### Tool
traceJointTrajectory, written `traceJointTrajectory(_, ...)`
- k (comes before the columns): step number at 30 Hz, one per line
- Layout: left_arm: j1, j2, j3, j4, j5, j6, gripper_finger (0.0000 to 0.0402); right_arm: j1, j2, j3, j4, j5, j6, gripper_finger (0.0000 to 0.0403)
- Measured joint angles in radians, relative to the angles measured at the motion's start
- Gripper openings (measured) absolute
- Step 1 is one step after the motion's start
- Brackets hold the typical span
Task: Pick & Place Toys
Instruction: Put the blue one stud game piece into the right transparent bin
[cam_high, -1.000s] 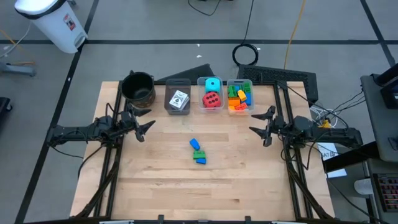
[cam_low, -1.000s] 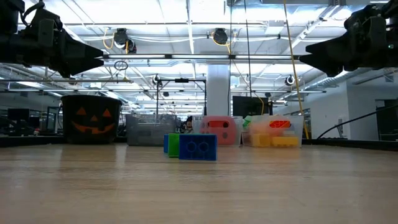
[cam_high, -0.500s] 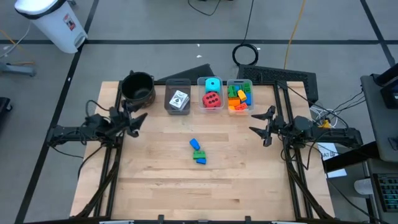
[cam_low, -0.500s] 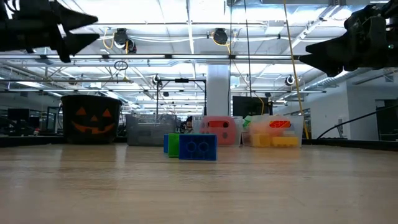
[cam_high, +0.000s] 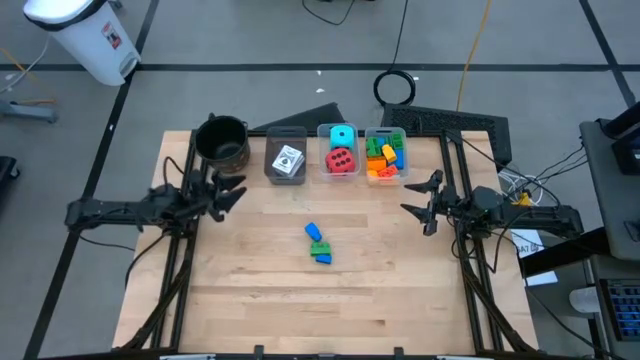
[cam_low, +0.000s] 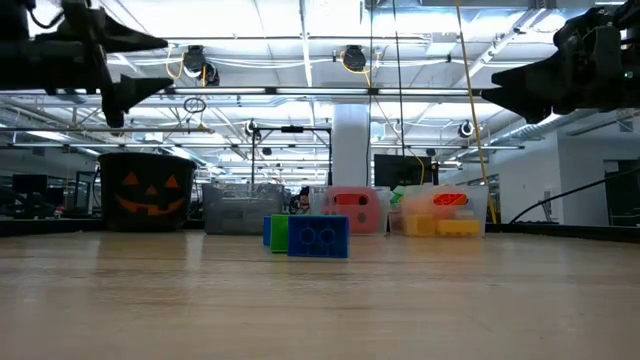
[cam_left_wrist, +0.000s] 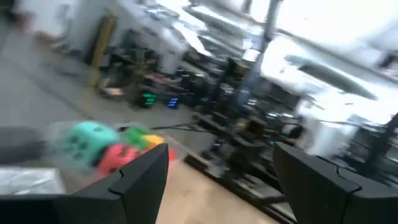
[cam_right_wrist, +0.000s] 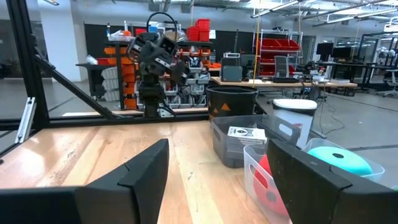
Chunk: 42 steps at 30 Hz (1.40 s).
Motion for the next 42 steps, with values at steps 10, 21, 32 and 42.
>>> traceJointTrajectory(10,-0.033,0.22,0.012,0.051,0.24,-0.041,0.0292,0.0,0.0,0.0,0.0,0.0,0.0,0.0248)
traceJointTrajectory(21,-0.138,0.714,0.203,0.057,0.204,-0.022,0.0292,0.0,0.0,0.0,0.0,0.0,0.0,0.0249)
traceJointTrajectory(32,-0.168,1.243,0.474,0.017,0.148,0.354,0.0292,0.0,0.0,0.0,0.0,0.0,0.0,0.0249)
traceJointTrajectory(42,-0.157,1.537,0.645,0.019,-0.023,0.742,0.0291,0.0,0.0,0.0,0.0,0.0,0.0,0.0249)
